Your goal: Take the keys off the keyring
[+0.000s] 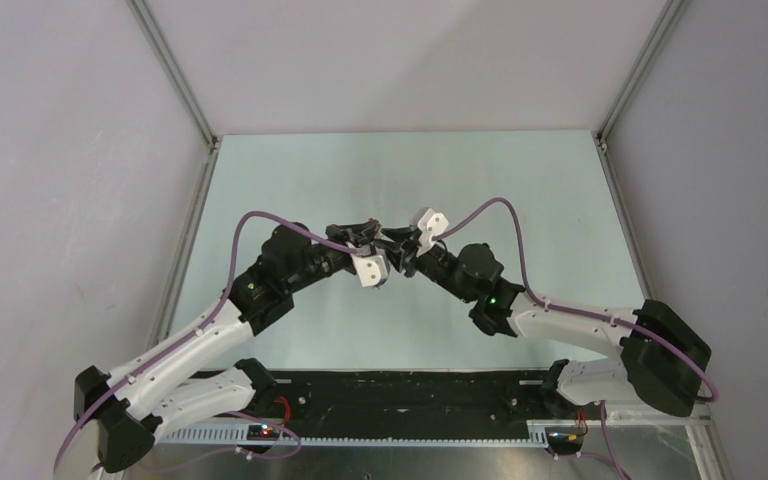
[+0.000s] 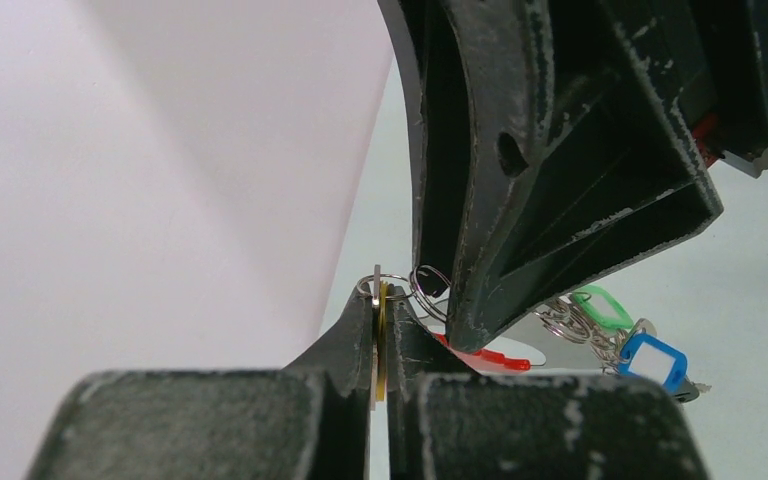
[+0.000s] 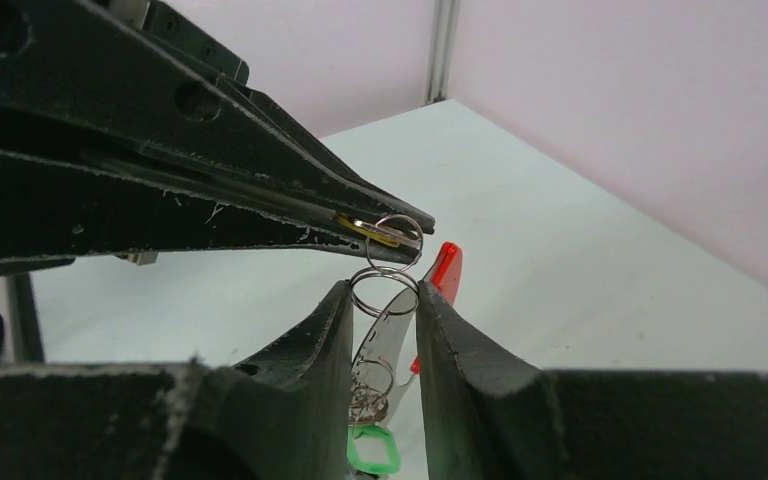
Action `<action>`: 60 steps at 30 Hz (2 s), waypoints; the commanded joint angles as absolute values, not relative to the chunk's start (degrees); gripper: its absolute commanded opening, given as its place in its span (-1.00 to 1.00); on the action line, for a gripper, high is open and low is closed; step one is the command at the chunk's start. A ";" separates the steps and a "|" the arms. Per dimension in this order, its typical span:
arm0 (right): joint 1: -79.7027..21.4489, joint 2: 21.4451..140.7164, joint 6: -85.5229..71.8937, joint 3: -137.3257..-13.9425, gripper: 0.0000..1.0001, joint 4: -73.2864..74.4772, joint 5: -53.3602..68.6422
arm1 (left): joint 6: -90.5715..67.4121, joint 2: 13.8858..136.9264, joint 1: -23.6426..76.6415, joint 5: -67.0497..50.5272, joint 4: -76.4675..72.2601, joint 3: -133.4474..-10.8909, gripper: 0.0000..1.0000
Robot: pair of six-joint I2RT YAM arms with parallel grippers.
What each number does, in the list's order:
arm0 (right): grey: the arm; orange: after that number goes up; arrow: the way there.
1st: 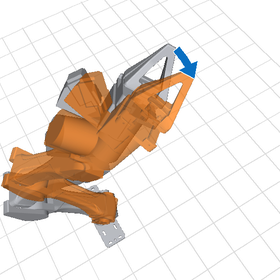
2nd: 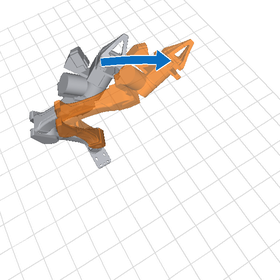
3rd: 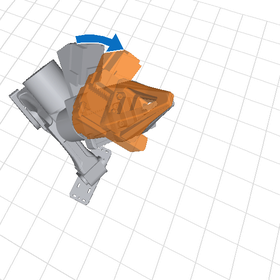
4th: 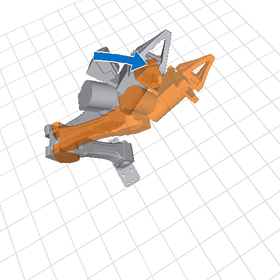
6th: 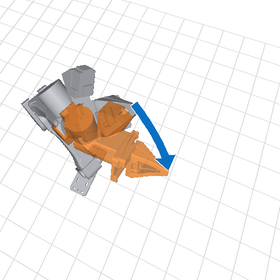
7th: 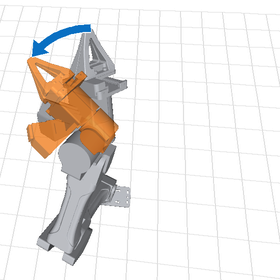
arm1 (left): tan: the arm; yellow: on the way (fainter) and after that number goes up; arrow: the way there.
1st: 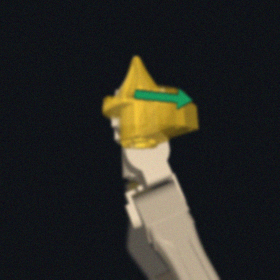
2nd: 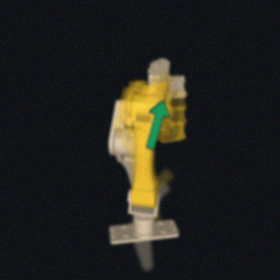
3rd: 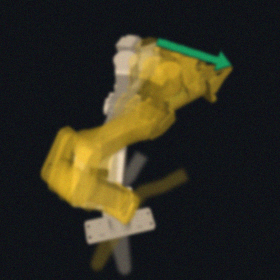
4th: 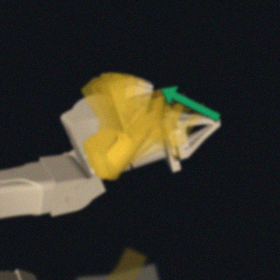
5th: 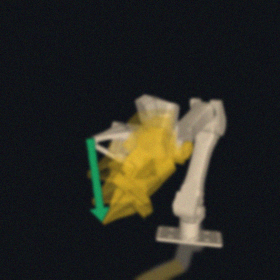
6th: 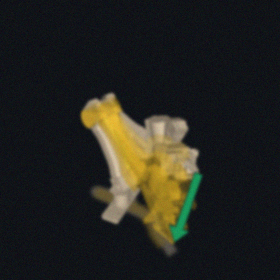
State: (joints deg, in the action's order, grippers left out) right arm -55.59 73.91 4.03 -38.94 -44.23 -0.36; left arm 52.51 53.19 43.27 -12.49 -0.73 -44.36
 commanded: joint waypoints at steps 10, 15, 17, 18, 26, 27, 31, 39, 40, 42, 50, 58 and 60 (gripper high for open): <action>-59.77 71.64 47.23 -38.45 -0.77 -48.41 5.84 | 51.77 52.55 43.08 -13.51 -4.31 -47.46 -1.00; -60.34 72.05 62.20 -35.78 -0.76 -51.75 8.18 | 51.64 52.69 43.11 -13.47 -4.31 -47.46 -1.00; -60.34 72.02 65.23 -34.59 -0.75 -52.96 8.86 | 51.66 52.70 43.07 -13.37 -4.31 -47.45 -1.00; -60.48 72.06 66.15 -34.08 -0.74 -53.46 9.04 | 51.61 52.67 43.13 -13.36 -4.31 -47.41 -1.00; -60.84 72.06 66.37 -32.35 -0.38 -55.25 8.95 | 51.18 52.78 43.13 -13.28 -4.26 -47.54 -1.00; -60.89 72.24 65.84 -32.35 -0.16 -56.13 8.15 | 50.92 52.84 43.10 -13.34 -4.30 -47.63 -1.00; -60.73 72.18 54.23 -32.34 0.45 -62.45 1.43 | 50.76 52.68 43.08 -13.26 -4.31 -47.73 -1.00; -58.83 63.84 20.80 -34.19 0.40 -49.12 -3.76 | 50.84 52.72 43.12 -13.36 -4.31 -47.65 -1.00; -58.68 63.43 15.70 -34.47 0.34 -47.50 -5.25 | 50.79 52.71 43.09 -13.36 -4.26 -47.73 -1.00; -57.75 62.54 8.60 -34.73 0.29 -45.79 -5.75 | 50.76 52.71 43.07 -13.32 -4.30 -47.79 -1.00; -55.74 62.51 -12.73 -38.45 0.12 -37.94 -5.49 | 50.80 52.87 43.13 -13.09 -4.31 -47.79 -1.00; -55.44 66.32 -20.18 -40.78 0.07 -38.43 -5.86 | 50.71 52.90 43.09 -13.05 -4.31 -47.86 -1.00; -55.46 67.46 -19.97 -41.39 0.07 -38.56 -6.03 | 50.67 52.89 43.11 -12.99 -4.31 -47.85 -1.00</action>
